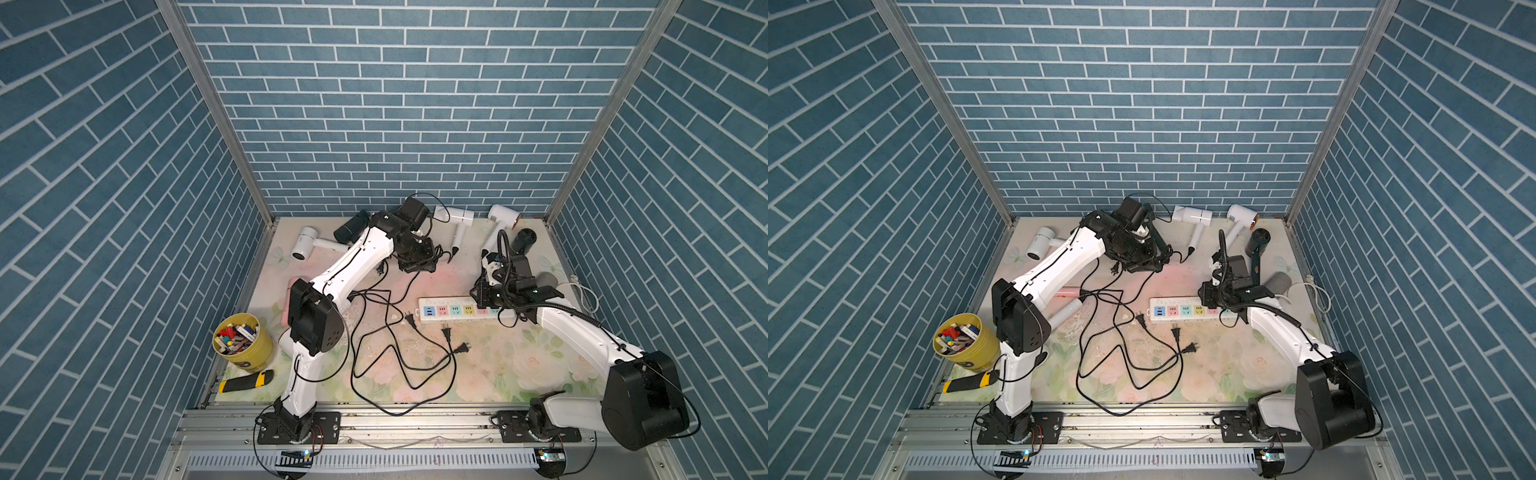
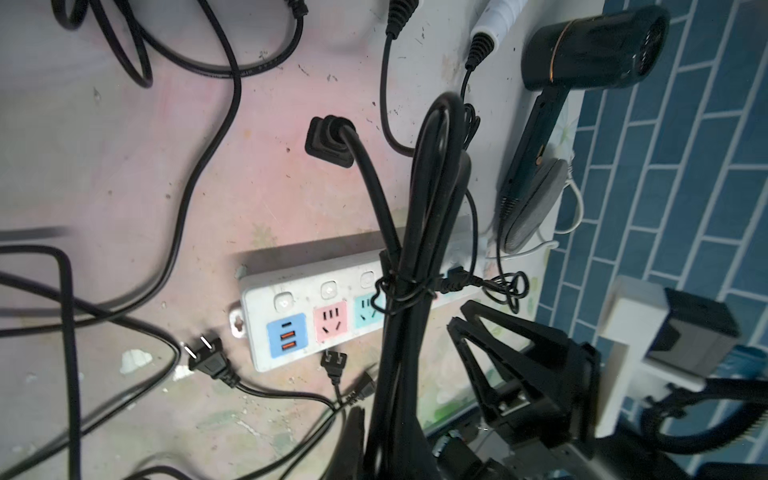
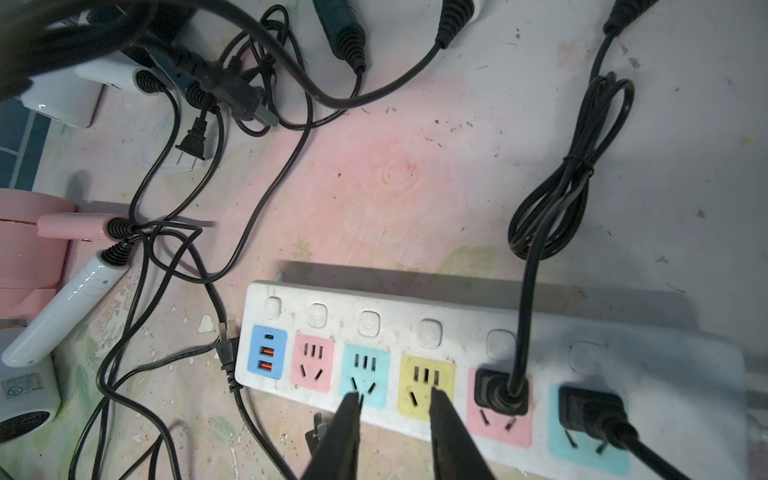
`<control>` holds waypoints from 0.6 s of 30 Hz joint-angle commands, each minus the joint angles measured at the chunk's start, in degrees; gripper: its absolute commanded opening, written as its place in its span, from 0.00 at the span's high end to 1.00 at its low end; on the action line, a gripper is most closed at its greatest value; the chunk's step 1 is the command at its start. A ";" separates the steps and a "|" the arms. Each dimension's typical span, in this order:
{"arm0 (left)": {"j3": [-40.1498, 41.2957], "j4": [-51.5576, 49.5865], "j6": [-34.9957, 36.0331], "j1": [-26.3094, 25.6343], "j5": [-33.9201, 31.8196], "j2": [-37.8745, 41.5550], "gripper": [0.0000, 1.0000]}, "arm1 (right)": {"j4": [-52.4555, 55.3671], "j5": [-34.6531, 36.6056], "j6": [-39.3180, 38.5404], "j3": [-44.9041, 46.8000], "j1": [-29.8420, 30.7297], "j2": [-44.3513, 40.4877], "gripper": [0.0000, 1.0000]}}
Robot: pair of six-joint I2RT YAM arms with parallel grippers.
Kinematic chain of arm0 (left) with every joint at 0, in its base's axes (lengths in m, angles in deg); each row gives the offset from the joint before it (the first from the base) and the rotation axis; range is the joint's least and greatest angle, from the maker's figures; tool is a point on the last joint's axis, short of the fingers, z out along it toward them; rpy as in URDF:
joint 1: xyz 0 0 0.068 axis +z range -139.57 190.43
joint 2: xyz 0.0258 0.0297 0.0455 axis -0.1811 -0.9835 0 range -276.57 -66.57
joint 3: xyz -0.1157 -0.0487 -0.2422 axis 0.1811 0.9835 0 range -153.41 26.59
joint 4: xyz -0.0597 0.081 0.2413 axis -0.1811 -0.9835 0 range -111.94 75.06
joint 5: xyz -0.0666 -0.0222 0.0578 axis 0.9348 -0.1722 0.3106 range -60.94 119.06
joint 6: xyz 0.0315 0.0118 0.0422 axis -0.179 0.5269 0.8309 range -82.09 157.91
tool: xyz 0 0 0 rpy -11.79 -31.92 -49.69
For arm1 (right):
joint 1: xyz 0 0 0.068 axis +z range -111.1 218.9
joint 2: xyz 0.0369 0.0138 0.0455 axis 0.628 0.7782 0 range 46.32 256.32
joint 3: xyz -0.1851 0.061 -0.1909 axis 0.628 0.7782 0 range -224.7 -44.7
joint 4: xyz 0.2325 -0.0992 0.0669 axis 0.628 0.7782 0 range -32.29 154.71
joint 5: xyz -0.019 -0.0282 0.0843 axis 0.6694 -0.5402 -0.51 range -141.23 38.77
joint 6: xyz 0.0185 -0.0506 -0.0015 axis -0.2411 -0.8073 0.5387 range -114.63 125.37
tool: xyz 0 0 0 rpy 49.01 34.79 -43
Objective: Charge the blow dryers
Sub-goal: Pick up the plug from the center of the board.
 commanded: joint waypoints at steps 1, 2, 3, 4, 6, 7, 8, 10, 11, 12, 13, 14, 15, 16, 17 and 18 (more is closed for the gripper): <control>-1.52 -1.86 -13.23 0.58 7.10 -1.61 1.00 | -3.89 0.61 -2.18 0.33 2.10 -1.59 0.69; -1.52 -1.10 -15.18 0.60 8.65 -1.87 1.00 | -4.53 0.86 -2.49 0.47 2.75 -1.68 0.69; -1.44 -0.78 -18.41 0.61 10.37 -2.13 1.00 | -5.31 0.96 -2.87 0.71 3.60 -1.73 0.69; -1.30 -0.71 -20.63 0.61 11.97 -2.41 1.00 | -6.11 1.16 -3.20 0.96 4.49 -1.76 0.69; -0.43 0.32 -24.65 0.61 14.70 -2.52 1.00 | -8.35 1.96 -3.62 1.75 5.89 -2.03 0.68; 0.44 0.93 -26.50 0.57 15.98 -2.43 1.00 | -9.58 2.58 -3.62 2.12 6.41 -2.12 0.68; 1.31 1.63 -28.00 0.61 16.90 -2.11 1.00 | -10.68 3.01 -3.62 2.41 6.72 -2.12 0.68; 4.09 3.83 -31.43 0.56 18.97 -1.08 1.00 | -13.59 4.04 -3.62 3.11 7.27 -2.14 0.69; 5.64 5.04 -32.96 0.57 19.85 -0.62 1.00 | -15.34 4.41 -3.71 3.67 7.48 -2.29 0.69; 7.46 6.83 -34.87 0.55 20.85 0.10 1.00 | -17.71 4.27 -3.80 4.54 7.67 -2.38 0.69; 9.31 8.89 -36.49 0.61 21.75 0.90 1.00 | -20.56 4.02 -3.78 5.55 7.80 -2.38 0.69; 10.72 10.37 -37.92 0.60 22.30 1.51 1.00 | -23.34 4.14 -3.55 6.64 7.89 -2.47 0.69; 12.08 11.55 -39.10 0.60 22.72 2.21 1.00 | -26.64 4.13 -3.14 7.91 7.90 -2.39 0.69; 13.30 12.52 -40.25 0.66 22.86 2.85 1.00 | -30.06 4.02 -2.93 9.20 7.98 -2.30 0.66; 14.40 13.56 -41.27 0.63 23.06 3.33 1.00 | -32.69 3.98 -2.99 10.09 7.99 -2.09 0.64; 15.62 15.25 -42.50 0.65 23.43 3.86 1.00 | -34.56 3.82 -3.15 10.60 8.07 -1.61 0.60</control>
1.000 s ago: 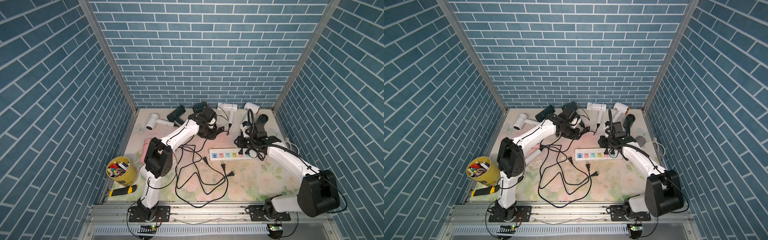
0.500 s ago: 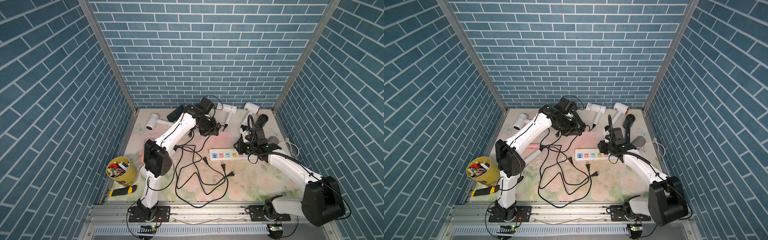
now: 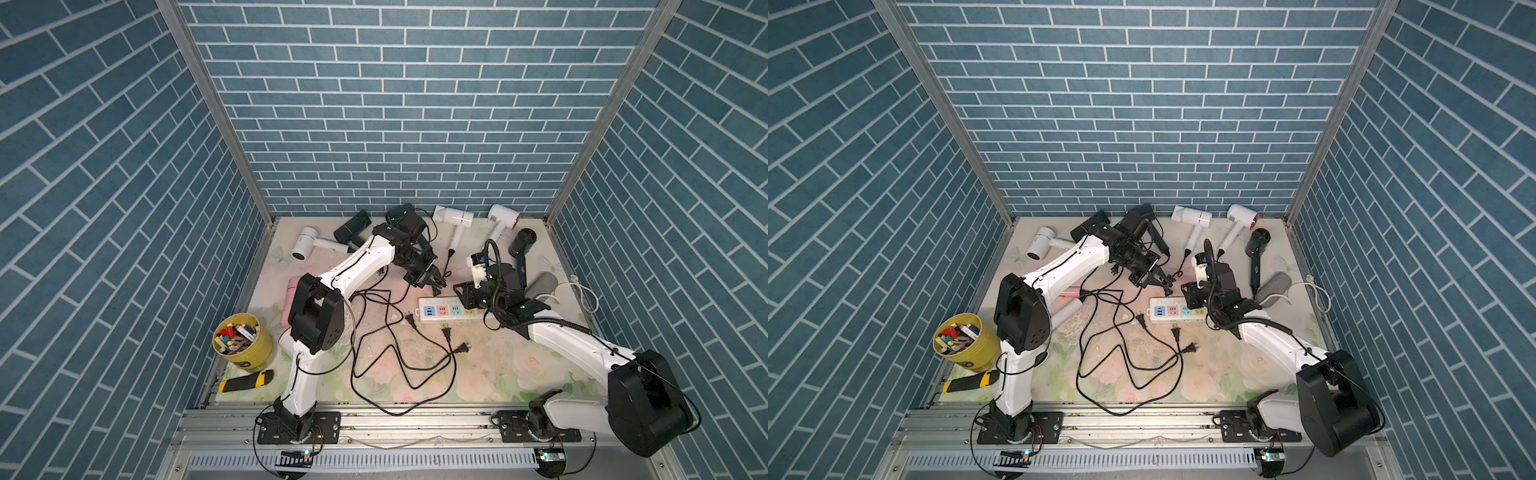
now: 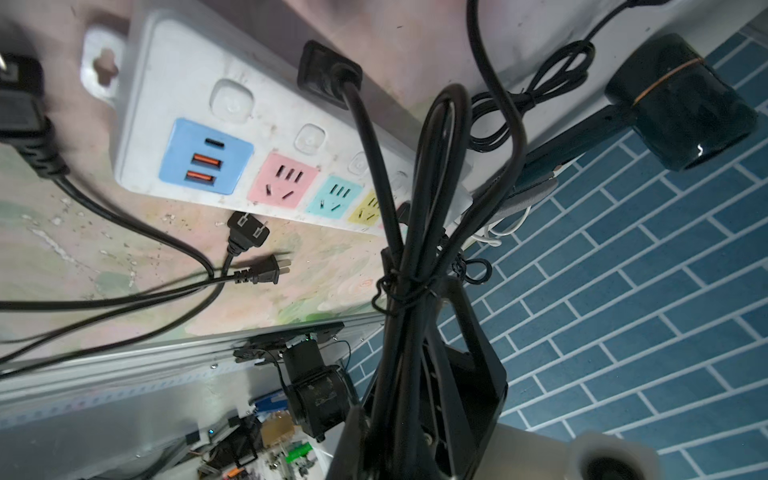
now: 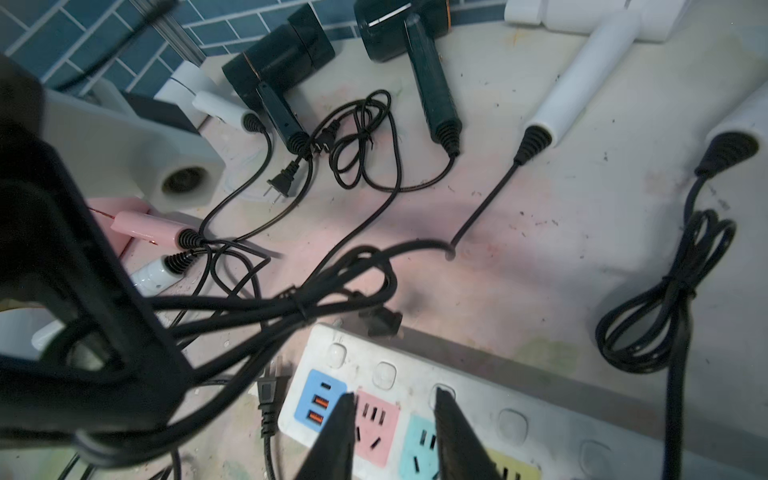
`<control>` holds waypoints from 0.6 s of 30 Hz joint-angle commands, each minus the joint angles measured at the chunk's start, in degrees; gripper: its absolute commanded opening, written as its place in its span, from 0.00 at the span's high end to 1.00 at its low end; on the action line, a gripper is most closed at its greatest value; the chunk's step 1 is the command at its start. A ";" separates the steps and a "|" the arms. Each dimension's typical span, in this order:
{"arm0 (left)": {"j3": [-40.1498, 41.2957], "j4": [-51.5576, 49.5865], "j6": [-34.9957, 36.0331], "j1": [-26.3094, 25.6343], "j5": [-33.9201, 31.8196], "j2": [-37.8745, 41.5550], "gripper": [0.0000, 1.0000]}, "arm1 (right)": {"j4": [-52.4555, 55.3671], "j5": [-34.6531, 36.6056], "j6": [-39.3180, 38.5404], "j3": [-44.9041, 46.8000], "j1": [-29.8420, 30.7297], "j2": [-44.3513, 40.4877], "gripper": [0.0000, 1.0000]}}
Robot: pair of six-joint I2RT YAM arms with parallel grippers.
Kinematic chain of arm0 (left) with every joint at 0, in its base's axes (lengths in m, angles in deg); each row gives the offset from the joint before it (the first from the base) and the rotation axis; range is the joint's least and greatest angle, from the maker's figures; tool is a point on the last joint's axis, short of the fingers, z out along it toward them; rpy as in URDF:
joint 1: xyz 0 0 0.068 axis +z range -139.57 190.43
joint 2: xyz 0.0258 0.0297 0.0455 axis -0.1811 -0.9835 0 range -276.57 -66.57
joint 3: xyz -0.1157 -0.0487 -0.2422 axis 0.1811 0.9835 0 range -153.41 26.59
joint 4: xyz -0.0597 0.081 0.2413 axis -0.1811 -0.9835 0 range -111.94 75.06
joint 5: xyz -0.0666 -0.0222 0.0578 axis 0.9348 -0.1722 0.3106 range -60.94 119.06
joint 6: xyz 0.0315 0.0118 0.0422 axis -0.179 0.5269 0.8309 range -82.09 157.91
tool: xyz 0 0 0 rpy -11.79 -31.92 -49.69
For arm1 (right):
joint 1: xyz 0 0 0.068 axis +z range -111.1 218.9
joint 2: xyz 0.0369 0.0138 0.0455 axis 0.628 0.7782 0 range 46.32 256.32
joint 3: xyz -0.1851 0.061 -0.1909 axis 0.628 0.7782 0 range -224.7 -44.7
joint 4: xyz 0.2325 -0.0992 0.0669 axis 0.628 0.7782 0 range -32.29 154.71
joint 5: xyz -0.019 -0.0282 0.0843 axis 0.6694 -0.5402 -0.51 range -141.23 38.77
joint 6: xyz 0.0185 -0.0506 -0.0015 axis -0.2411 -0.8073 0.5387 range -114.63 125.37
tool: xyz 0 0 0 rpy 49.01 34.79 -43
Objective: Charge the blow dryers
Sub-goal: Pick up the plug from the center of the board.
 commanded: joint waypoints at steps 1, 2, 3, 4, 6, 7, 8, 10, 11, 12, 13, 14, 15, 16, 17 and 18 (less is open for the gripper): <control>3.00 6.95 -7.33 0.05 3.20 4.33 1.00 | -11.39 0.55 -1.55 1.26 0.35 0.36 0.59; 3.60 7.95 -8.27 0.08 3.44 4.51 1.00 | -10.69 0.16 -1.77 0.39 0.31 1.17 0.58; 4.19 8.94 -9.24 0.10 3.69 4.73 1.00 | -10.21 -0.29 -1.96 -0.54 0.36 2.53 0.57; 4.52 9.70 -9.97 0.06 3.96 4.83 1.00 | -12.95 -0.99 -3.02 0.20 0.51 3.21 0.57; 4.62 10.46 -11.12 0.07 4.33 4.92 1.00 | -24.67 -1.20 -6.20 5.40 1.57 3.41 0.55; 4.51 10.83 -11.58 0.02 4.54 4.99 1.00 | -27.20 0.06 -7.31 6.69 2.09 3.85 0.54; 4.40 10.80 -11.77 0.03 4.66 5.07 1.00 | -26.44 0.00 -7.77 6.19 2.20 4.45 0.53; 4.20 11.15 -12.57 0.02 4.76 5.39 1.00 | -24.11 -1.01 -8.92 4.97 2.41 5.63 0.53; 4.24 11.56 -13.02 0.07 4.73 5.57 1.00 | -24.89 -0.81 -9.08 5.42 2.59 5.83 0.53; 4.28 11.77 -13.57 0.10 4.72 5.69 1.00 | -26.02 -0.56 -9.04 5.95 2.63 6.02 0.53; 4.30 12.27 -14.02 0.06 4.69 5.79 1.00 | -26.70 -0.16 -8.99 6.45 2.64 6.05 0.53; 4.30 12.46 -14.32 0.04 4.68 5.88 1.00 | -27.06 0.19 -9.09 7.06 2.64 6.13 0.52; 4.12 12.50 -14.53 0.04 4.48 6.05 1.00 | -27.48 0.67 -9.31 7.67 2.62 6.06 0.52; 4.04 12.58 -14.67 0.09 4.36 6.09 1.00 | -27.96 0.98 -9.55 8.31 2.64 5.85 0.51; 3.95 12.51 -14.80 0.02 4.30 6.12 1.00 | -28.88 1.18 -9.88 9.21 2.70 5.66 0.50; 3.89 12.58 -14.98 0.01 4.29 6.23 1.00 | -29.59 1.19 -10.48 9.91 2.73 5.53 0.48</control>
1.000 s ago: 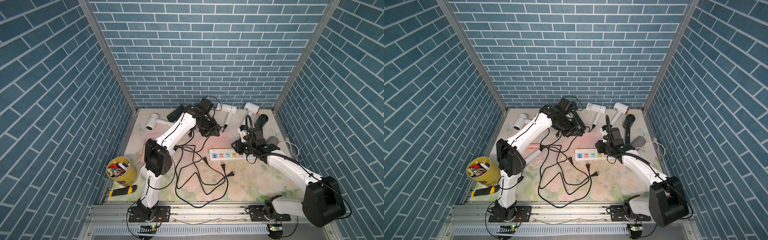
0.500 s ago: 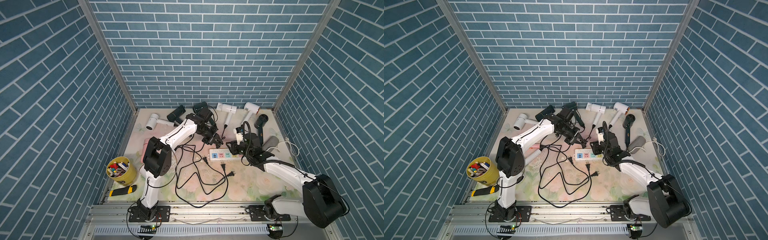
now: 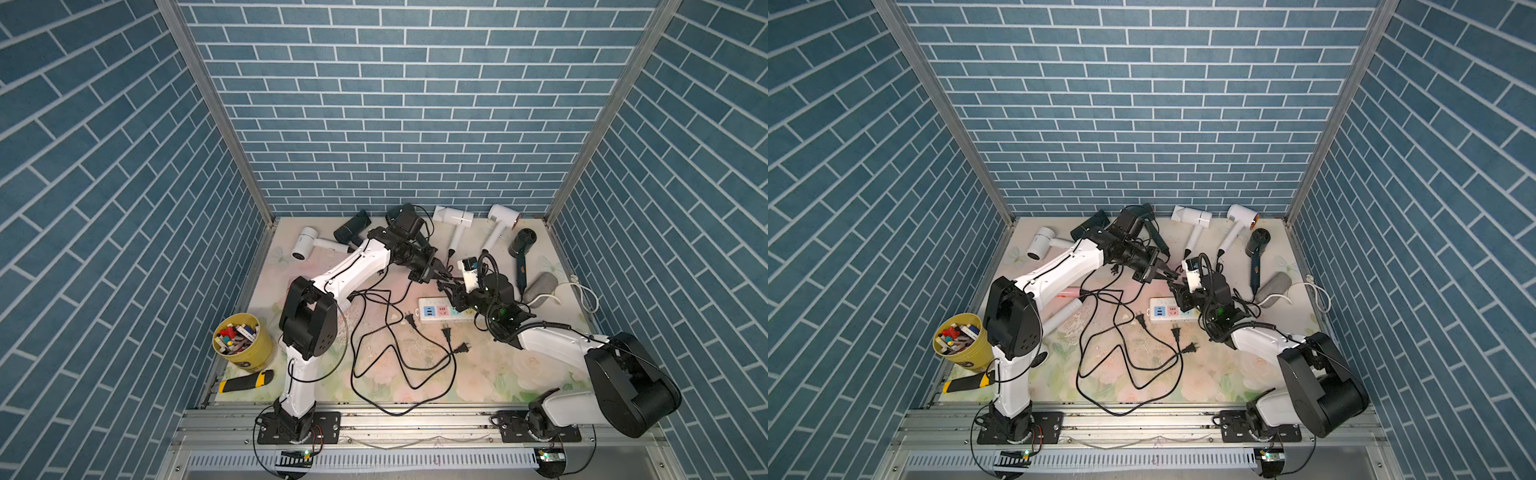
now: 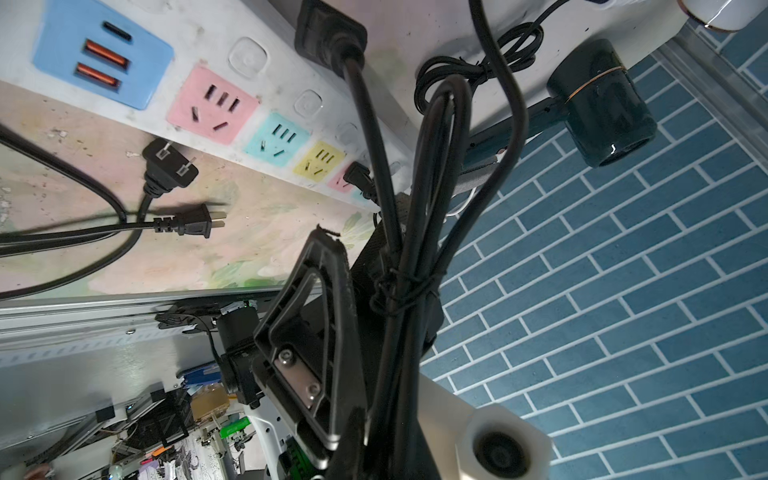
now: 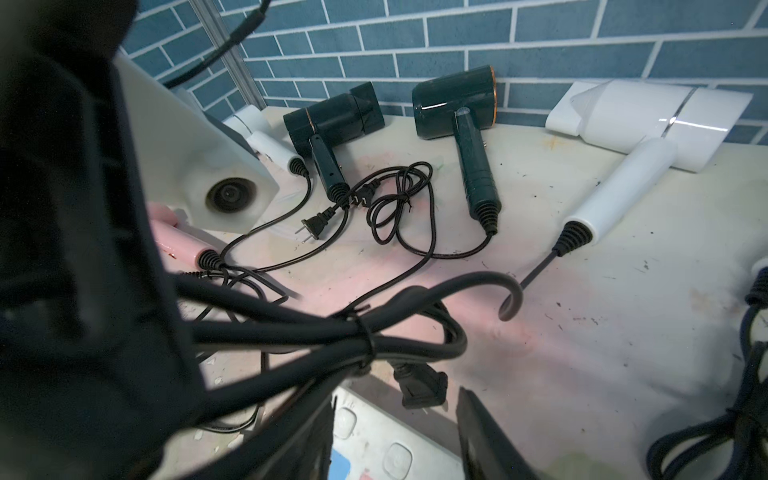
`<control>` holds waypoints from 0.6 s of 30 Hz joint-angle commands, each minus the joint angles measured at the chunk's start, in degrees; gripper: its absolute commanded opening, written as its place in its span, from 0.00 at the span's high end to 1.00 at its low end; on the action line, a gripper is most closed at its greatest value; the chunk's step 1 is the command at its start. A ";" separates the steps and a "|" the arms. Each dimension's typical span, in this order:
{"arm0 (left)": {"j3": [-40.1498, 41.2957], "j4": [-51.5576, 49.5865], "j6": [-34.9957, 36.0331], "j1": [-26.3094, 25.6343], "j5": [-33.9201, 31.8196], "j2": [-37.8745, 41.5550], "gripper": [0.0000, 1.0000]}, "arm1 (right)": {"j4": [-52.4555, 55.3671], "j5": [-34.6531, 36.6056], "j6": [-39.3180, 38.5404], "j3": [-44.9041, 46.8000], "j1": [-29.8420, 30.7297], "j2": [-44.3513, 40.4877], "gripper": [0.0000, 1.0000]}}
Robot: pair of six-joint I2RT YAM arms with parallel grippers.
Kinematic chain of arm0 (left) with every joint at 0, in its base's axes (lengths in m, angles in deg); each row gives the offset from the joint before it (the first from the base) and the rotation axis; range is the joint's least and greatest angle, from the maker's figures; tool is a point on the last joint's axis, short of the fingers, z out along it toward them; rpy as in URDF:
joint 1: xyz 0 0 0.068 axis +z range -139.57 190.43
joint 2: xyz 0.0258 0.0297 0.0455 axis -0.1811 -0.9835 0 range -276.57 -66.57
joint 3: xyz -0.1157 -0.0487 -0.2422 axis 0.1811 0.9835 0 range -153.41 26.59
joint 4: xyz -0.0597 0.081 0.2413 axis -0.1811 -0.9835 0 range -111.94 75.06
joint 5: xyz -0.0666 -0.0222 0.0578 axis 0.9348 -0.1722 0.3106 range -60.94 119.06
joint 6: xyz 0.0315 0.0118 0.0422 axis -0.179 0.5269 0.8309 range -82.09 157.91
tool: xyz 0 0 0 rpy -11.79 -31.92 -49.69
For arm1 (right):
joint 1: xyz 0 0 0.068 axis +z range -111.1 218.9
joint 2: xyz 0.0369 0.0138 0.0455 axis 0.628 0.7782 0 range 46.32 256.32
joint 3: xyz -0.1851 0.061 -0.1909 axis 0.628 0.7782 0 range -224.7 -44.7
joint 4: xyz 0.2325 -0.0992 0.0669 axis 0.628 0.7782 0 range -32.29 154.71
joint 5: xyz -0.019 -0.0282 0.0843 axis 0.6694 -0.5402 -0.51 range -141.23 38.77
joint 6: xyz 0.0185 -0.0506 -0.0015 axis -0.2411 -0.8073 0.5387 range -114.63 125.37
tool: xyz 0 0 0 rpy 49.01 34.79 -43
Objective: Charge the blow dryers
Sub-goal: Pick up the plug from the center of the board.
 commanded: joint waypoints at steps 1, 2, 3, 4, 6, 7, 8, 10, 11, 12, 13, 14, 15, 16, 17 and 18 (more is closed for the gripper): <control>-0.42 0.97 -1.50 -0.06 0.74 2.40 1.00 | -4.74 0.94 -4.50 2.48 0.24 -0.12 0.48; -0.50 0.90 -1.62 0.01 0.71 2.45 1.00 | -4.99 1.28 -4.95 2.68 0.28 0.11 0.48; -0.47 0.97 -1.72 0.02 0.70 2.56 1.00 | -4.97 1.25 -5.79 2.62 0.27 0.52 0.48; -0.42 0.97 -1.87 0.01 0.72 2.64 1.00 | -5.41 1.10 -6.19 2.62 0.28 0.88 0.48; -0.30 1.02 -2.15 0.00 0.71 2.83 1.00 | -8.86 1.13 -6.86 3.32 0.26 2.18 0.51; -0.14 1.02 -2.24 -0.03 0.62 3.02 1.00 | -11.15 0.61 -7.29 3.83 0.26 2.92 0.52; -0.03 1.13 -2.41 -0.11 0.48 3.13 1.00 | -13.61 0.23 -7.31 4.10 0.23 3.96 0.54; 0.27 1.41 -2.82 -0.07 0.35 3.33 1.00 | -16.88 -1.13 -7.49 3.86 0.26 6.14 0.57; 0.34 1.65 -3.10 -0.19 0.34 3.31 1.00 | -18.81 -1.80 -7.33 3.68 0.28 7.53 0.59; 0.34 1.81 -3.34 -0.23 0.42 3.36 1.00 | -20.50 -2.54 -7.27 3.40 0.28 8.77 0.60; 0.38 1.81 -3.45 -0.29 0.46 3.36 1.00 | -22.04 -3.09 -7.11 3.24 0.28 10.05 0.61; 0.35 2.18 -3.71 -0.34 0.41 3.44 1.00 | -24.00 -3.33 -6.82 3.14 0.28 11.33 0.61; 0.30 2.29 -3.87 -0.33 0.37 3.45 1.00 | -25.90 -3.19 -6.58 3.14 0.28 12.49 0.61; 0.33 2.35 -3.98 -0.45 0.39 3.52 1.00 | -27.52 -2.91 -6.37 3.14 0.24 13.44 0.61; 0.29 2.46 -4.00 -0.48 0.43 3.53 1.00 | -29.43 -2.69 -6.35 3.14 0.28 14.41 0.61; 0.31 2.38 -4.00 -0.46 0.35 3.53 1.00 | -30.58 -2.44 -6.26 3.07 0.28 15.21 0.61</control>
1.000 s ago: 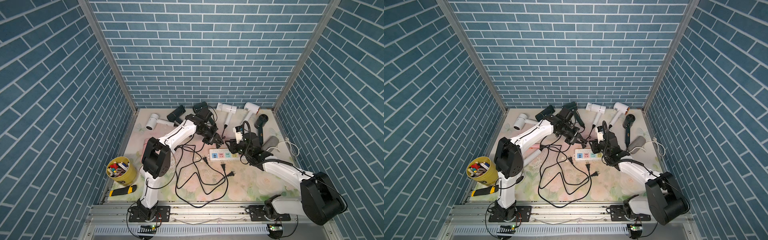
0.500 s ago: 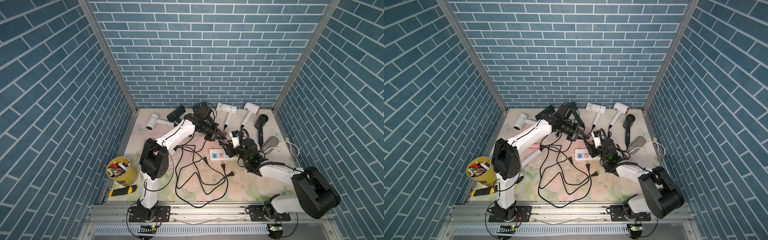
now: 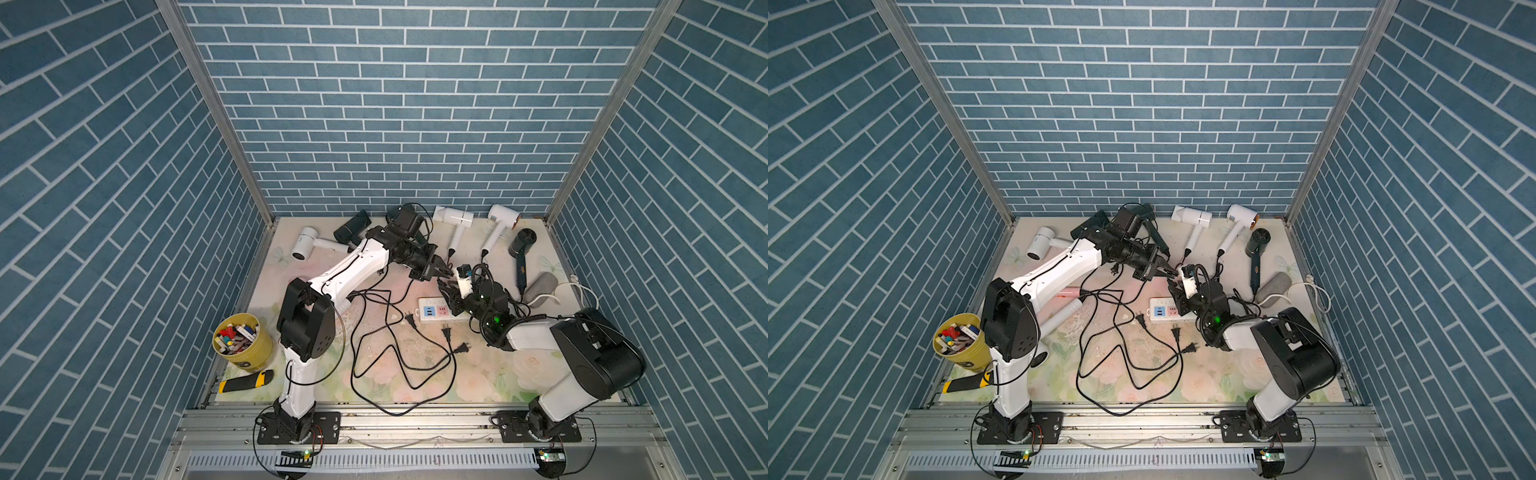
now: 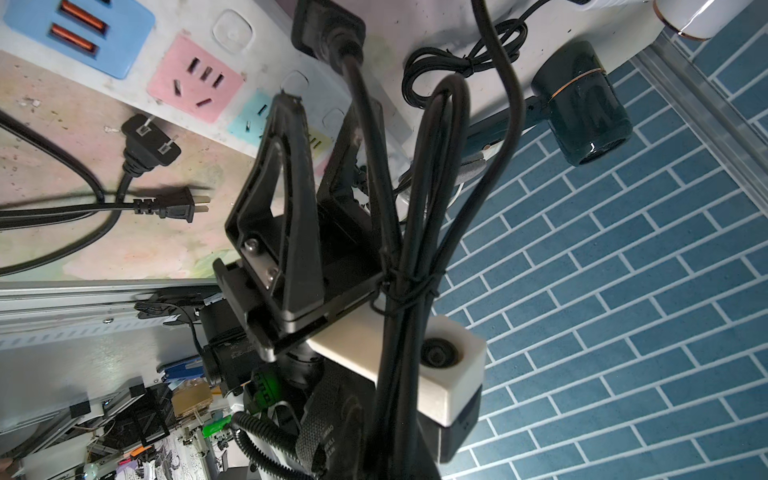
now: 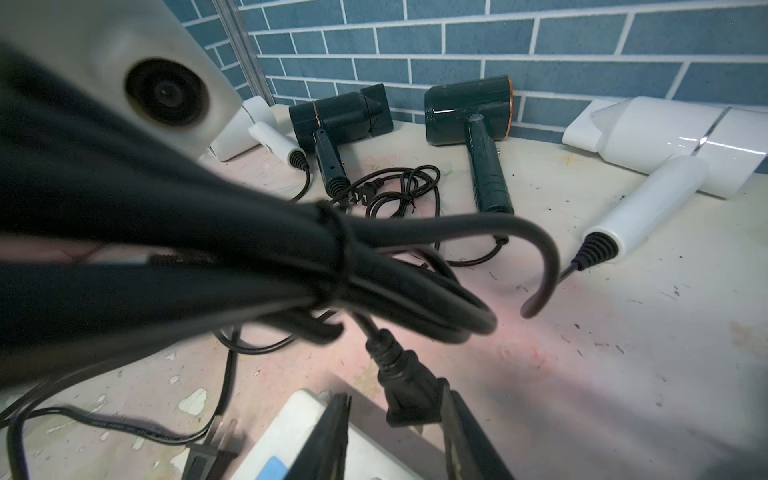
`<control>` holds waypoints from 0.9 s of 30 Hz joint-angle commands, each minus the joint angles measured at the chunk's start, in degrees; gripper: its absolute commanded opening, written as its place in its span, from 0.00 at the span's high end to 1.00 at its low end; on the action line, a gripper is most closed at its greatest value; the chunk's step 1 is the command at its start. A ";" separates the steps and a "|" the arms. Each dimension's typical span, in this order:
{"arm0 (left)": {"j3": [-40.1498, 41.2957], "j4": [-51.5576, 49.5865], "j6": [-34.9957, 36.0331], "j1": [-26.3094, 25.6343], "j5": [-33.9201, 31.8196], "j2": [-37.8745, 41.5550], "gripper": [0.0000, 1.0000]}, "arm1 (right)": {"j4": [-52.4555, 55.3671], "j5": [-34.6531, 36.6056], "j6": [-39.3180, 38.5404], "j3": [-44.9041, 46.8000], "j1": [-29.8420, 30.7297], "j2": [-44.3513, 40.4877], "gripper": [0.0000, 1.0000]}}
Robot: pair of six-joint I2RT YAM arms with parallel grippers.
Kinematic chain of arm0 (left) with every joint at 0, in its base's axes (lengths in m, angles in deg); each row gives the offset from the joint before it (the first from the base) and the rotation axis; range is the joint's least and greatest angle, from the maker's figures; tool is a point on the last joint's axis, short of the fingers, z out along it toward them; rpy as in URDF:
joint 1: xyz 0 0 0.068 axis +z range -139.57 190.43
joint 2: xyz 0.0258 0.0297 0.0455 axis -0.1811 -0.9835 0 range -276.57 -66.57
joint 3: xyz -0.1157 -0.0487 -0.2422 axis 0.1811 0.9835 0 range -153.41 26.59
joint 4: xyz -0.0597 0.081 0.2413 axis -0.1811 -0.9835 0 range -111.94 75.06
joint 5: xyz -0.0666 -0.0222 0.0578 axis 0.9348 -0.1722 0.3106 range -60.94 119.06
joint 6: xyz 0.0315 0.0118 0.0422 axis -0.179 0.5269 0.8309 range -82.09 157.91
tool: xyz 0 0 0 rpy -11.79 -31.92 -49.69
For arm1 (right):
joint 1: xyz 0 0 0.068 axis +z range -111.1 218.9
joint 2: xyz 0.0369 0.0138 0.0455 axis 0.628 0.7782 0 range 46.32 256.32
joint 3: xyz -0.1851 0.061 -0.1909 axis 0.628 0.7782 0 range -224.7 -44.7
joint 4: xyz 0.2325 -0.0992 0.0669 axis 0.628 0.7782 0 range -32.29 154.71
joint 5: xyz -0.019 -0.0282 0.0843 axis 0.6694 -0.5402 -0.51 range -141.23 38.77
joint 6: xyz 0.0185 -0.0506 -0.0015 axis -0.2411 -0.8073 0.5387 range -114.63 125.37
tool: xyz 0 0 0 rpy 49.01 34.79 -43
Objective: Charge the blow dryers
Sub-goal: Pick up the plug from the center of the board.
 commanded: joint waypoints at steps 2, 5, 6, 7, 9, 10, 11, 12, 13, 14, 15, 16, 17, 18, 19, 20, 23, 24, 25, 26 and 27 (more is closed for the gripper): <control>0.46 1.12 -0.53 -0.31 0.32 2.49 1.00 | -10.67 -0.90 -2.24 -0.60 0.24 3.06 0.62; 0.77 1.33 -0.66 -0.39 0.32 2.61 1.00 | -12.31 -1.30 -2.24 -1.29 0.24 4.77 0.64; 0.88 1.39 -0.66 -0.40 0.24 2.61 1.00 | -12.36 -1.70 -2.30 -1.68 0.24 5.15 0.65; 0.84 1.35 -0.74 -0.34 0.27 2.53 1.00 | -12.23 -2.12 -2.32 -1.92 0.24 5.57 0.66; 0.75 1.51 -0.84 -0.34 0.14 2.46 1.00 | -12.22 -3.04 -2.24 -2.46 0.22 6.27 0.67; 0.75 1.59 -0.90 -0.41 0.15 2.38 1.00 | -12.23 -3.13 -2.24 -2.67 0.28 6.45 0.67; 0.72 1.60 -0.92 -0.44 0.22 2.35 1.00 | -12.30 -3.17 -2.24 -2.81 0.33 6.74 0.67; 0.64 1.61 -1.01 -0.44 0.17 2.35 1.00 | -12.27 -3.13 -2.24 -3.03 0.32 6.98 0.68; 0.70 1.62 -1.01 -0.50 0.16 2.30 1.00 | -12.16 -3.23 -2.24 -3.22 0.36 7.23 0.67; 0.69 1.70 -1.10 -0.51 0.17 2.30 1.00 | -12.09 -3.42 -2.24 -3.41 0.42 7.53 0.67; 0.63 1.83 -1.19 -0.53 0.05 2.26 1.00 | -12.00 -3.52 -2.24 -3.65 0.50 7.77 0.66; 0.64 1.91 -1.27 -0.56 0.17 2.26 1.00 | -12.18 -3.60 -2.23 -3.72 0.58 8.05 0.64; 0.63 2.13 -1.49 -0.62 0.22 2.18 1.00 | -12.44 -3.67 -2.24 -3.80 0.71 8.38 0.64; 0.72 2.42 -1.77 -0.64 0.31 2.18 1.00 | -12.85 -3.70 -2.14 -3.86 0.84 8.69 0.63; 0.96 2.96 -2.18 -0.62 0.57 2.28 1.00 | -13.41 -3.74 -2.02 -3.87 0.90 8.99 0.63; 1.08 3.67 -2.66 -0.61 0.80 2.34 1.00 | -14.37 -3.87 -1.73 -3.68 0.94 9.40 0.63; 1.05 4.42 -3.29 -0.67 0.96 2.69 1.00 | -16.44 -3.72 -1.18 -3.32 1.10 10.27 0.65; 1.00 4.41 -3.30 -0.60 0.93 2.85 1.00 | -16.33 -3.70 -1.26 -3.36 1.12 10.46 0.66; 1.01 4.38 -3.30 -0.60 0.85 2.92 1.00 | -16.35 -3.61 -1.27 -3.45 1.20 10.53 0.68; 1.06 4.40 -3.36 -0.62 0.85 3.12 1.00 | -16.27 -3.68 -1.28 -3.56 1.21 10.63 0.69; 1.28 4.49 -3.39 -0.61 0.95 3.35 1.00 | -16.21 -3.70 -1.32 -3.59 1.20 10.68 0.70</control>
